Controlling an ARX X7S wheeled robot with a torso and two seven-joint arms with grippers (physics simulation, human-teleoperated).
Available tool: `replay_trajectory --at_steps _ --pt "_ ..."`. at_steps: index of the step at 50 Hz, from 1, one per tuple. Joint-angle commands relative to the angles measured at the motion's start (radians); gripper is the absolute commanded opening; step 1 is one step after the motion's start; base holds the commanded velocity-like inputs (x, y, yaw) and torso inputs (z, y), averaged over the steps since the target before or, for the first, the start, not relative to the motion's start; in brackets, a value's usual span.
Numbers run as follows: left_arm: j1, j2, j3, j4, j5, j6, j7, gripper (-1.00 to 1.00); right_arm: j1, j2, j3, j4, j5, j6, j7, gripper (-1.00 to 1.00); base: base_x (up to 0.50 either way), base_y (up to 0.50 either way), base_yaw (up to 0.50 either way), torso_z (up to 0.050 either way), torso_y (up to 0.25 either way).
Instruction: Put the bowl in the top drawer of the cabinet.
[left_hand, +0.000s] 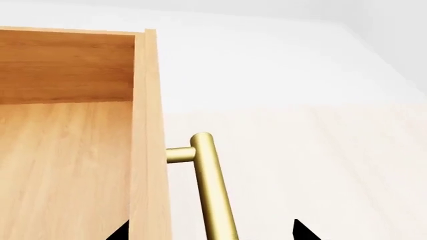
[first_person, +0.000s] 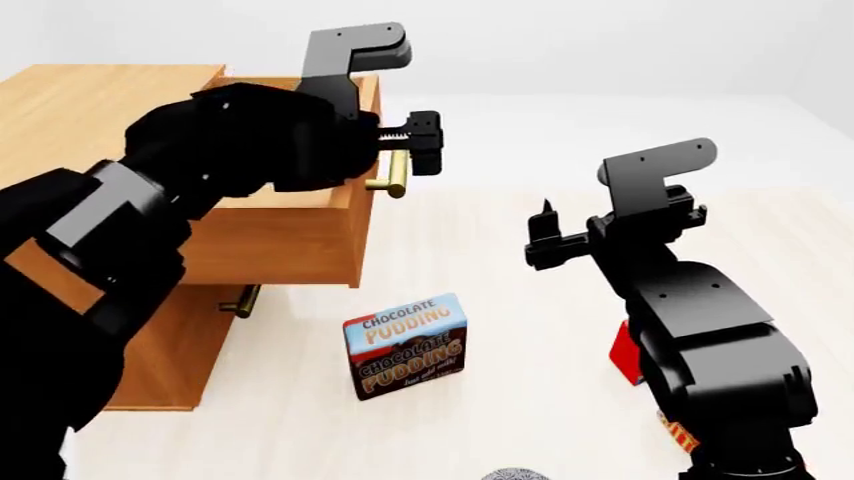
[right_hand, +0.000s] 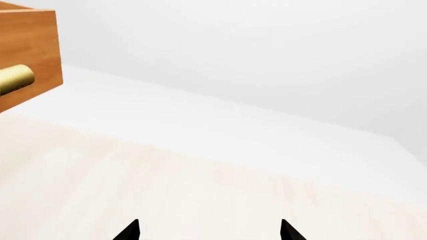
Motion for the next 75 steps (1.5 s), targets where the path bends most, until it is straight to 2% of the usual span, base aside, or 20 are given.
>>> replay_trajectory --at_steps 1,8,12,25,39,48,59,67,75 --pt "-0.017 -0.027 -0.124 0.173 -0.229 0.043 -0.002 1.0 0.004 -0.001 0.001 0.021 0.001 -0.009 0.004 1.0 0.0 0.0 0.0 0.0 0.0" --pt "-0.094 -0.092 -0.112 0.22 -0.166 0.05 -0.021 1.0 0.006 0.002 0.001 -0.003 0.005 0.007 0.008 1.0 0.0 0.0 0.0 0.0 0.0" --pt "-0.118 -0.157 -0.124 0.317 -0.145 0.062 -0.045 1.0 0.007 0.003 0.002 -0.005 0.007 0.007 0.009 1.0 0.0 0.0 0.0 0.0 0.003" --pt "-0.1 -0.276 -0.163 0.558 -0.164 0.084 -0.146 1.0 0.001 0.005 0.005 -0.022 0.013 0.017 0.017 1.0 0.0 0.0 0.0 0.0 0.0" --pt "0.081 -0.445 -0.186 0.91 -0.18 0.142 -0.178 1.0 0.004 0.017 0.055 -0.038 0.032 0.033 0.032 1.0 0.0 0.0 0.0 0.0 0.0" --pt "0.26 -0.622 -0.214 1.261 -0.127 0.241 -0.173 1.0 0.04 0.02 0.071 -0.031 0.023 0.04 0.057 1.0 0.0 0.0 0.0 0.0 0.0" --pt "0.433 -0.782 -0.216 1.426 -0.08 0.321 -0.085 1.0 0.039 0.019 0.069 0.003 0.014 0.018 0.07 1.0 0.0 0.0 0.0 0.0 0.0" --pt "0.539 -0.843 -0.205 1.499 -0.025 0.381 -0.02 1.0 0.042 0.013 0.055 0.023 0.008 0.006 0.075 1.0 0.0 0.0 0.0 0.0 0.0" --pt "0.606 -0.81 -0.163 1.462 0.026 0.383 0.044 1.0 0.041 0.018 0.057 0.027 0.008 0.001 0.078 1.0 0.0 0.0 0.0 0.0 0.0"
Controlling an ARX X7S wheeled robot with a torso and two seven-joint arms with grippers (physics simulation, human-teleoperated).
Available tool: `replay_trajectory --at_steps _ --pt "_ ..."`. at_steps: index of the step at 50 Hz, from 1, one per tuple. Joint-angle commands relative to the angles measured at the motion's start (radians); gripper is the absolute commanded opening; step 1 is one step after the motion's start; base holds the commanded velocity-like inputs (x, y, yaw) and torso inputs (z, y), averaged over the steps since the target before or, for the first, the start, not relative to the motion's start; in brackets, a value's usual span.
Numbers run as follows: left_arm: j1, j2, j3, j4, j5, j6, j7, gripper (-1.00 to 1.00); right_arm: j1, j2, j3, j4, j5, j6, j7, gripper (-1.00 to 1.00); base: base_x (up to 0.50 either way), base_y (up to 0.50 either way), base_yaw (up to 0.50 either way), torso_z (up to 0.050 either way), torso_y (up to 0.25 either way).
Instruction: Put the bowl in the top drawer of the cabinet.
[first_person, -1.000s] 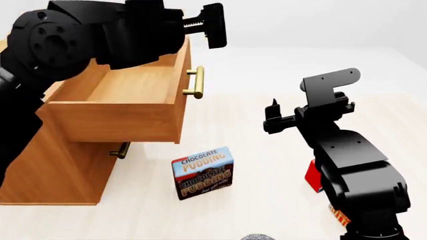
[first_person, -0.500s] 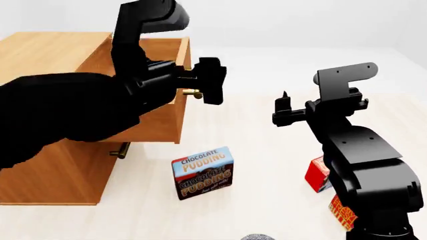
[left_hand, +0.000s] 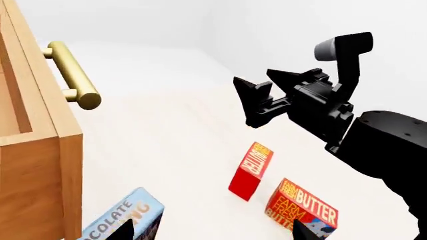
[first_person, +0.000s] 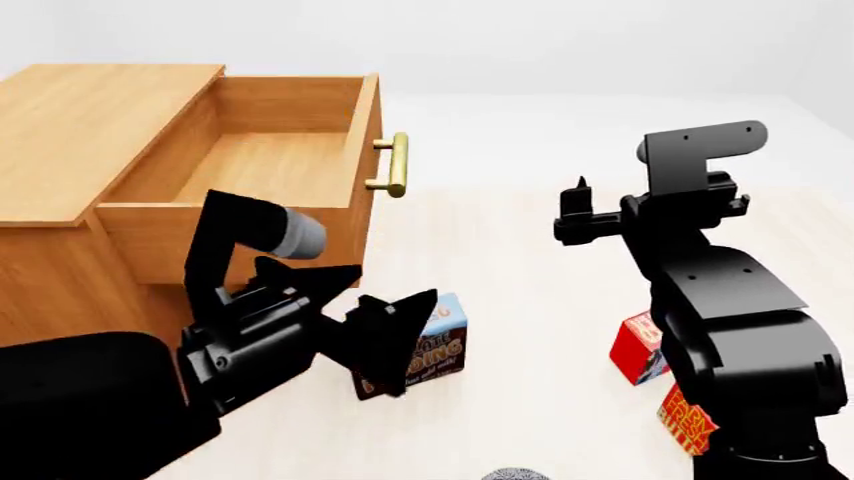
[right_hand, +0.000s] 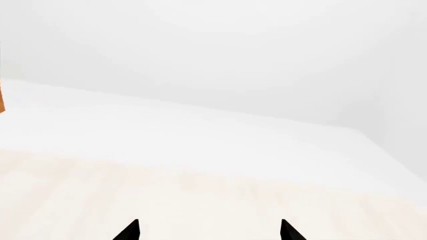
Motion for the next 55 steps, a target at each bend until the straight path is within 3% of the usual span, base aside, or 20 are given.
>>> replay_trajectory --at_steps 1,20,55 --pt "0.119 -0.011 0.041 0.022 0.067 0.029 0.082 1.0 0.001 0.004 -0.001 0.011 -0.003 -0.008 0.006 1.0 0.0 0.0 0.0 0.0 0.0" --pt "0.228 0.135 0.153 -0.203 0.142 -0.006 0.175 1.0 0.01 -0.001 -0.015 0.08 -0.009 -0.052 0.007 1.0 0.0 0.0 0.0 0.0 0.0" --pt "0.317 0.288 0.236 -0.382 0.122 -0.054 0.326 1.0 0.015 -0.008 -0.027 0.106 -0.001 -0.073 0.011 1.0 0.0 0.0 0.0 0.0 0.0"
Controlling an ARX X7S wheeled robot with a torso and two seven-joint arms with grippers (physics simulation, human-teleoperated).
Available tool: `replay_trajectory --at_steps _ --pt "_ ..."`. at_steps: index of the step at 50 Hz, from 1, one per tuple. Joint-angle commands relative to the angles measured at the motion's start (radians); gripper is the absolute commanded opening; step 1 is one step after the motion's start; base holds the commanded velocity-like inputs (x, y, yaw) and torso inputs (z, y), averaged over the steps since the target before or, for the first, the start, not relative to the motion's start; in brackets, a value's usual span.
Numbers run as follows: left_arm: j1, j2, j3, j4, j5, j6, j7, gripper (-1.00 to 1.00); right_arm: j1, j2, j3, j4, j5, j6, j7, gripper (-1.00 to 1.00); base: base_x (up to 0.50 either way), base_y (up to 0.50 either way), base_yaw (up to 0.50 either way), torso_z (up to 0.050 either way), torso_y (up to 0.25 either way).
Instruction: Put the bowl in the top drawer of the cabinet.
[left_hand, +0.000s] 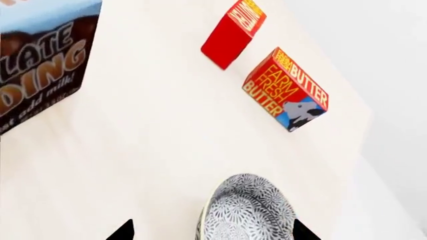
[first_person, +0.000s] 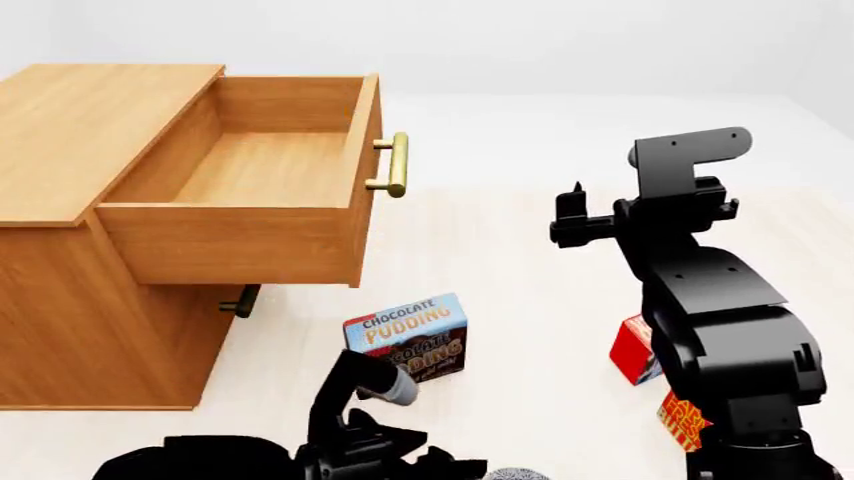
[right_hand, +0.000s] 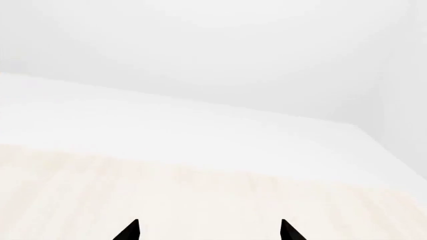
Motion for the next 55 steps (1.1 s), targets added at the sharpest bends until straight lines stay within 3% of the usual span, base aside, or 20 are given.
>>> replay_trajectory --at_steps 1,34,55 --pt "0.029 0.044 0.027 -0.04 0.005 -0.013 0.051 1.0 -0.001 0.0 -0.001 0.006 0.004 -0.007 0.001 1.0 0.0 0.0 0.0 0.0 0.0" --pt "-0.009 0.293 0.113 -0.372 0.085 -0.094 0.059 1.0 -0.013 0.0 -0.006 0.025 0.019 -0.036 -0.006 1.0 0.0 0.0 0.0 0.0 0.0" --pt "-0.01 0.363 0.163 -0.428 0.13 -0.132 0.062 1.0 -0.023 0.005 -0.003 0.027 0.029 -0.047 -0.005 1.0 0.0 0.0 0.0 0.0 0.0"
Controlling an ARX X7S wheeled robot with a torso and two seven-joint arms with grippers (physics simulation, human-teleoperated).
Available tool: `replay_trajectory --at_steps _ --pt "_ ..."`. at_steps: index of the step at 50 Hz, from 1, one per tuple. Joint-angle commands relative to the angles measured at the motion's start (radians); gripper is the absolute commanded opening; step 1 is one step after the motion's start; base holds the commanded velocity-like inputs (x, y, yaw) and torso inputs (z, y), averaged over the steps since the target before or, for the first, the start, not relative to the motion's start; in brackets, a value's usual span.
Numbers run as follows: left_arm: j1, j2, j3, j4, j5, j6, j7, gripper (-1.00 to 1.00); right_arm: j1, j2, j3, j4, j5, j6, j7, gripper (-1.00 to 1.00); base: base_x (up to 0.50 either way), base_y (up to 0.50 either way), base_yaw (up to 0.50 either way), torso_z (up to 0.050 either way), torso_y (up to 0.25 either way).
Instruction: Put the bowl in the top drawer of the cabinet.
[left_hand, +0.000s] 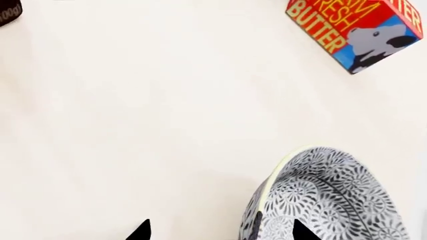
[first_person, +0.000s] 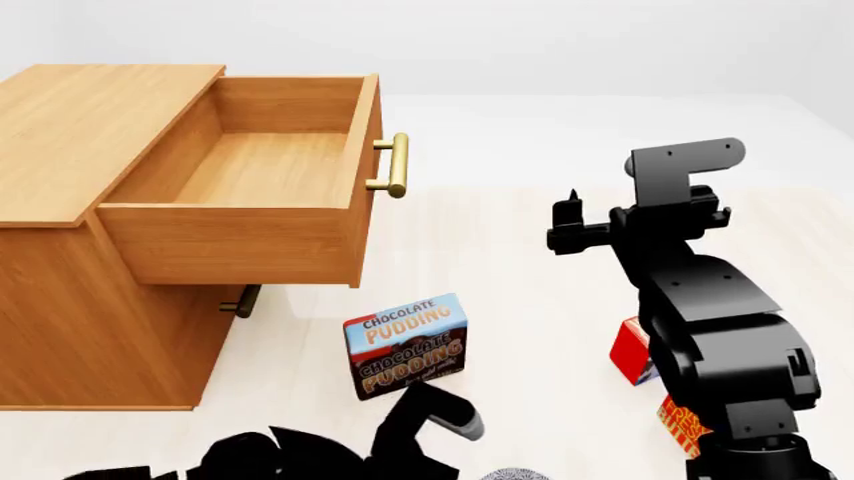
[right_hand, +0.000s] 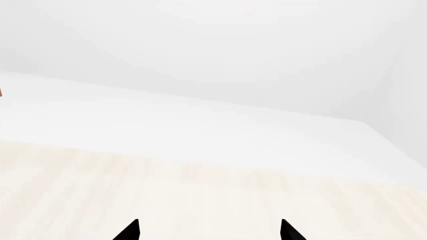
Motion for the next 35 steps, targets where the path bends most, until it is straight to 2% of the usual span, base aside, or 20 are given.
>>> replay_trajectory --at_steps 1,8,9,14,23,35 --pt "0.016 0.058 0.042 -0.043 0.029 -0.011 0.023 1.0 -0.004 0.001 0.001 -0.004 0.005 -0.002 0.002 1.0 0.0 0.0 -0.01 0.0 0.0" --pt "0.027 0.074 0.06 -0.057 0.057 -0.008 0.031 1.0 -0.007 0.003 0.002 -0.002 0.009 -0.006 0.001 1.0 0.0 -0.01 -0.01 0.0 0.0" --pt "0.028 0.076 0.061 -0.06 0.061 -0.006 0.031 -1.0 -0.009 0.003 0.003 -0.002 0.01 -0.007 0.001 1.0 0.01 -0.01 -0.01 0.0 0.0" --pt "0.031 0.064 0.057 -0.033 0.074 0.011 0.028 -1.0 -0.016 0.01 0.007 -0.015 0.015 -0.001 0.001 1.0 0.0 0.0 -0.01 0.0 0.0" --pt "0.04 -0.003 0.042 0.129 0.158 0.1 0.01 -1.0 -0.023 0.014 0.008 -0.03 0.02 0.006 0.002 1.0 0.0 0.0 0.0 0.0 0.0" --pt "0.021 -0.08 -0.021 0.248 0.092 0.12 -0.056 -1.0 -0.023 0.016 0.007 -0.033 0.024 0.009 0.005 1.0 0.0 0.0 0.0 0.0 0.0"
